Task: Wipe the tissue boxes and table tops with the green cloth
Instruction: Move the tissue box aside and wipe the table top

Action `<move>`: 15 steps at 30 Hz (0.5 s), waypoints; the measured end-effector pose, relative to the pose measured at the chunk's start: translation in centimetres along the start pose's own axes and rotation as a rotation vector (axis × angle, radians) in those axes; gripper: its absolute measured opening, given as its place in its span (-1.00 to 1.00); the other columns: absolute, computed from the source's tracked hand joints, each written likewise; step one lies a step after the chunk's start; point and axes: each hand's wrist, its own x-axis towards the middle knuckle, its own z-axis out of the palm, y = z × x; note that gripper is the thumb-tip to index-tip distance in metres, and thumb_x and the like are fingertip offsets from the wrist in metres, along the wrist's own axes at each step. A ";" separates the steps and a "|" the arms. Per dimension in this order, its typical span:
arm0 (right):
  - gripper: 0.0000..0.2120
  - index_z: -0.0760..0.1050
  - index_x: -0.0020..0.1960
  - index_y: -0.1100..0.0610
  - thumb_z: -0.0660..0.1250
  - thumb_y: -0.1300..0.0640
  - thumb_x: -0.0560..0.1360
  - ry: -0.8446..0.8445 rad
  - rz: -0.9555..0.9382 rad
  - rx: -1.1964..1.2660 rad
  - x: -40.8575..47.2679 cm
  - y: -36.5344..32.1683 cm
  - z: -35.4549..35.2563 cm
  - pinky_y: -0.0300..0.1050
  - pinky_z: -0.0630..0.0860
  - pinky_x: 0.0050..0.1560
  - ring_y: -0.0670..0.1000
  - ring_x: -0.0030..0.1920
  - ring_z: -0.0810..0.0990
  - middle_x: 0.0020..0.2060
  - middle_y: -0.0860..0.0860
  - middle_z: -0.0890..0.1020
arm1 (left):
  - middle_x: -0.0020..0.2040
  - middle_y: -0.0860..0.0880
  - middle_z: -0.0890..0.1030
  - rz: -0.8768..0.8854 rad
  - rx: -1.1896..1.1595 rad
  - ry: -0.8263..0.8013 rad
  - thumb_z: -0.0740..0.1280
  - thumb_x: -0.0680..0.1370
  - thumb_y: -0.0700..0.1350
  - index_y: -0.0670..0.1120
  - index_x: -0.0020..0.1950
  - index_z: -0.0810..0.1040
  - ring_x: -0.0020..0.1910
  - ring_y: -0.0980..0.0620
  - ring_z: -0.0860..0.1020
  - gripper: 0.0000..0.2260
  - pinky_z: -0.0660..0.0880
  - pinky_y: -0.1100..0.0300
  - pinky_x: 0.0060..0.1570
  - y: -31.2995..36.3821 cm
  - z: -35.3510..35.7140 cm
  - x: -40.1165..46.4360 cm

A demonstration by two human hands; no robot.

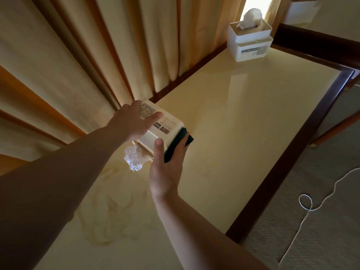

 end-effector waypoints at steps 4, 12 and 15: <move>-0.06 -0.06 0.70 -0.10 0.34 -0.34 0.52 0.042 -0.018 -0.030 1.8 -1.0 0.1 -0.39 0.24 0.46 -0.24 0.63 0.00 0.68 -0.17 -0.01 | 0.30 -0.09 0.54 -0.011 -0.006 -0.007 0.05 0.21 0.73 0.04 0.56 0.26 0.27 -0.16 0.53 0.11 0.51 -0.17 0.26 -0.1 0.0 0.1; 0.07 -0.02 0.68 -0.02 0.31 -0.53 0.41 0.043 0.033 -0.070 0.5 0.4 -0.2 0.14 0.36 0.52 0.00 0.66 0.06 0.65 -0.01 0.12 | 0.34 -0.11 0.52 -0.006 -0.004 -0.009 0.03 0.21 0.74 0.01 0.59 0.22 0.30 -0.17 0.52 0.16 0.50 -0.18 0.27 -0.3 0.2 0.3; 0.05 -0.11 0.70 -0.03 0.32 -0.47 0.46 -0.016 0.032 -0.047 0.3 -1.2 0.0 -0.43 0.20 0.45 -0.23 0.64 -0.11 0.68 -0.09 -0.01 | 0.32 -0.11 0.53 -0.004 -0.017 -0.011 0.02 0.18 0.76 0.01 0.59 0.22 0.29 -0.17 0.52 0.19 0.50 -0.18 0.27 -0.4 0.2 0.4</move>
